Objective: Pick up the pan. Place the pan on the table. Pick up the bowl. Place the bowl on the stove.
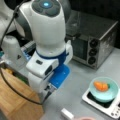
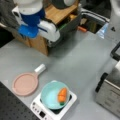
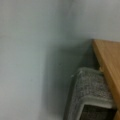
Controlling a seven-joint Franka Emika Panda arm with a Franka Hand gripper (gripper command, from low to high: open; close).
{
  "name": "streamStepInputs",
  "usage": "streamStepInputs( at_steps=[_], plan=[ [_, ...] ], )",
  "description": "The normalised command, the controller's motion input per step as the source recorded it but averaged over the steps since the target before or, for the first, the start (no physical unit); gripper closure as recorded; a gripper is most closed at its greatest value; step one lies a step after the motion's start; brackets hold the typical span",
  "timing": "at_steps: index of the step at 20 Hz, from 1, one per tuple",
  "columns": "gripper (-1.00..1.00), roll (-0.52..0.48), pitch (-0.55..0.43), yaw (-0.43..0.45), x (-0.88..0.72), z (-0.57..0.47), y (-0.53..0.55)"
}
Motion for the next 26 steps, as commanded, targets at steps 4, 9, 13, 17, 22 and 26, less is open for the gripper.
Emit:
streamStepInputs(
  at_steps=[4,9,13,17,22,26],
  plan=[
    [-1.00,0.001,-0.050,-0.164,-0.51,0.02,0.33],
    [-1.00,-0.005,-0.132,-0.199,-0.55,-0.01,0.34],
    [-1.00,0.013,-0.192,-0.208,-0.55,-0.05,0.33],
    [-1.00,0.033,-0.209,-0.188,-0.49,-0.07,0.30],
    [-1.00,0.032,-0.216,-0.168,-0.45,-0.08,0.30],
    [-1.00,0.024,-0.218,-0.181,-0.33,-0.09,0.35]
  ],
)
